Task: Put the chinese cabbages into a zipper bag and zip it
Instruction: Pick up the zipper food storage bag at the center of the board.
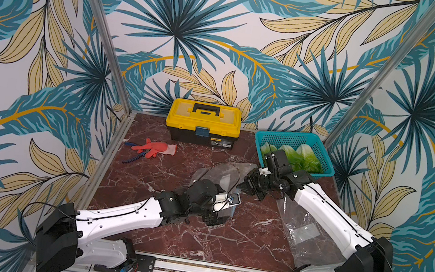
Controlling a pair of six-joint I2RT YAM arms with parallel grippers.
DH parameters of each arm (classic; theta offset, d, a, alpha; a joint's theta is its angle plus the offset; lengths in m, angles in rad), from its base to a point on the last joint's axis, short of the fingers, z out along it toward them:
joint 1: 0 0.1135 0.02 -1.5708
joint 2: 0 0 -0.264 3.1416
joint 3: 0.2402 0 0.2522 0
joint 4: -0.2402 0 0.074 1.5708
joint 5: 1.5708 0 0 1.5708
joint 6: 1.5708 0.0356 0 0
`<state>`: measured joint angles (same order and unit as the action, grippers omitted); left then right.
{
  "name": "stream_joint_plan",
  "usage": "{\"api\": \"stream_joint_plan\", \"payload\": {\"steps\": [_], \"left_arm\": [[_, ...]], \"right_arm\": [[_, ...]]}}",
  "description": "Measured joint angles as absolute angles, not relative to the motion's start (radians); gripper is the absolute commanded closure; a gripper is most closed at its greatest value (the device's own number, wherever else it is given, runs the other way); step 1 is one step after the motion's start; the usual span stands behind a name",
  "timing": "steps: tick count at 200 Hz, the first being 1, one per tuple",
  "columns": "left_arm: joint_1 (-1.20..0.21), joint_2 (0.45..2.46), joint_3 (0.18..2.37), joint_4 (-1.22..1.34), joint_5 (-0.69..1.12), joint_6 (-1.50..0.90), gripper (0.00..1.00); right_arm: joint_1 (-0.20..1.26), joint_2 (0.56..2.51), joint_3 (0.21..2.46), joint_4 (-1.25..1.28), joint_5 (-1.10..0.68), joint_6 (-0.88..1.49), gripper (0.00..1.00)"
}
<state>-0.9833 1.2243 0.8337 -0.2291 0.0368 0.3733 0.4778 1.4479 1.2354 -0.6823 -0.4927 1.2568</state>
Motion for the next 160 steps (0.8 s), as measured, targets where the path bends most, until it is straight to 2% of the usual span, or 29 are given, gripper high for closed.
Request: {"api": "stream_joint_plan", "payload": {"steps": [25, 43, 61, 97, 120, 127, 145, 160], "left_arm": [[-0.996, 1.225, 0.834, -0.226, 0.049, 0.378, 0.1], [-1.0, 1.225, 0.834, -0.226, 0.049, 0.376, 0.04], [-1.001, 1.225, 0.834, -0.225, 0.031, 0.378, 0.08], [-0.995, 1.313, 0.87, -0.184, -0.146, 0.445, 0.41], [-0.987, 1.377, 0.879, -0.141, -0.206, 0.476, 0.8], [-0.984, 1.385, 0.881, -0.136, -0.219, 0.482, 0.87], [-0.978, 1.38, 0.883, -0.122, -0.242, 0.497, 0.94], [-0.961, 1.346, 0.882, -0.12, -0.235, 0.48, 0.99]], "right_arm": [[0.461, 1.45, 1.26, -0.682, -0.495, 1.256, 0.93], [0.45, 1.451, 1.275, -0.683, -0.495, 1.257, 0.93], [0.446, 1.454, 1.284, -0.683, -0.496, 1.26, 0.92], [0.446, 1.455, 1.292, -0.683, -0.513, 1.271, 0.87], [0.446, 1.455, 1.301, -0.681, -0.528, 1.275, 0.82], [0.446, 1.455, 1.303, -0.678, -0.529, 1.277, 0.75], [0.436, 1.455, 1.304, -0.68, -0.537, 1.262, 0.48], [0.39, 1.449, 1.304, -0.683, -0.55, 1.233, 0.36]]}}
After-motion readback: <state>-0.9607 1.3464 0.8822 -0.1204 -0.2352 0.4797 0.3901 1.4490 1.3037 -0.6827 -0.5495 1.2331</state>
